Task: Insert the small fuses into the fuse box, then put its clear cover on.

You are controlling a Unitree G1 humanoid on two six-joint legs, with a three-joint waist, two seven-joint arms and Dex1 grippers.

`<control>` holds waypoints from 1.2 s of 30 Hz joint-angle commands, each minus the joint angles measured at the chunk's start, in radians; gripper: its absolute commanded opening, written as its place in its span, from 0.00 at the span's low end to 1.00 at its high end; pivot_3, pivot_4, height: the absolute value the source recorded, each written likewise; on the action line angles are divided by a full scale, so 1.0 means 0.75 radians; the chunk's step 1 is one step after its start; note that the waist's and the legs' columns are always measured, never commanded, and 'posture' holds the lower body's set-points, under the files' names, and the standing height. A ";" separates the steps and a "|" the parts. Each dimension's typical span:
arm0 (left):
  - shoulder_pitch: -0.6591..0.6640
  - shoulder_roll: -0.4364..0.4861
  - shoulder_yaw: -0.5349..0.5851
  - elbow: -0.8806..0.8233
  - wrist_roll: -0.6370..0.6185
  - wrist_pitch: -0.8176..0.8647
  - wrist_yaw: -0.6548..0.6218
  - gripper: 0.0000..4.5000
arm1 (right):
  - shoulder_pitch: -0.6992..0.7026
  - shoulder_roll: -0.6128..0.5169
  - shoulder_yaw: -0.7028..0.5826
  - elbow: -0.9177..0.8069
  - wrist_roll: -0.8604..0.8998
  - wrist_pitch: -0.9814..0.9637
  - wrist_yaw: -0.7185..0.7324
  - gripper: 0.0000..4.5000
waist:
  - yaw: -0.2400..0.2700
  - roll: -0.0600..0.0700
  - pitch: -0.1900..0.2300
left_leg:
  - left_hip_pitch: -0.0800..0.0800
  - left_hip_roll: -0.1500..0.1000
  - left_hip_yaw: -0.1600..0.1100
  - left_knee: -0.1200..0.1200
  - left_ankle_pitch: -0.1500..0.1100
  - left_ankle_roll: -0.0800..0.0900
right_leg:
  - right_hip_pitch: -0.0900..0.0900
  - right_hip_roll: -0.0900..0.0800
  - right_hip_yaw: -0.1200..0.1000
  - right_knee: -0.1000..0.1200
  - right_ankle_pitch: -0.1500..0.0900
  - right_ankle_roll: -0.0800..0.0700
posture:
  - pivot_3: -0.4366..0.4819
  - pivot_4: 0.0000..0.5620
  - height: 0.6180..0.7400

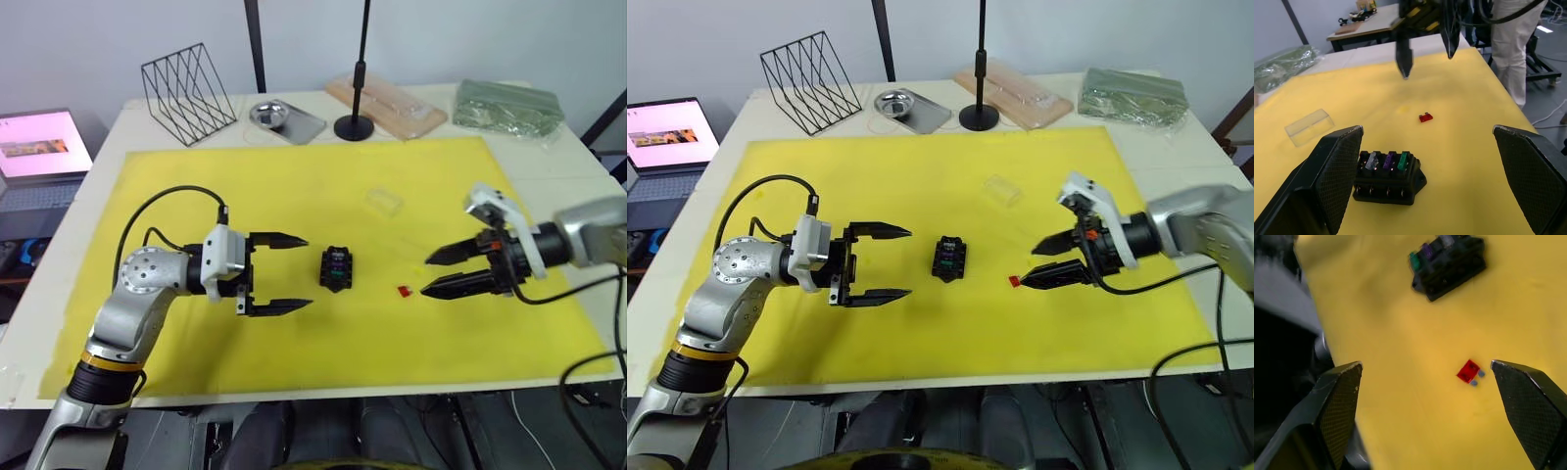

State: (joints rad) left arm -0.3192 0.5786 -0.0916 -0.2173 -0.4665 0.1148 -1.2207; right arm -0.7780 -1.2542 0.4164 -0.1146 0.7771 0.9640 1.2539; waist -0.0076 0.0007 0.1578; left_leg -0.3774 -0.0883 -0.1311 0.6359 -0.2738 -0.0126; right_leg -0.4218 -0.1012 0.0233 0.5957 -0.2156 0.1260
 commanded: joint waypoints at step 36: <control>0.064 0.053 0.026 -0.092 -0.014 -0.023 0.023 1.00 | -0.301 0.495 0.372 0.760 -0.773 -0.700 0.481 0.32 | -0.005 -0.001 0.001 | 0.001 -0.002 -0.005 -0.004 0.003 -0.005 | -0.006 -0.002 0.002 0.005 0.002 -0.002 | 0.48 0.27 1.00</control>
State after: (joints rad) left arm -0.2701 0.6083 -0.0954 -0.2515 -0.4660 0.1010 -1.2127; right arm -0.9815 -0.8799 0.6865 0.4496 0.2001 0.4636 1.6072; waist -0.0113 0.0000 0.1585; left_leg -0.3768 -0.0897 -0.1347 0.6328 -0.2717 -0.0166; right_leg -0.4263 -0.1025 0.0252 0.5992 -0.2142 0.1242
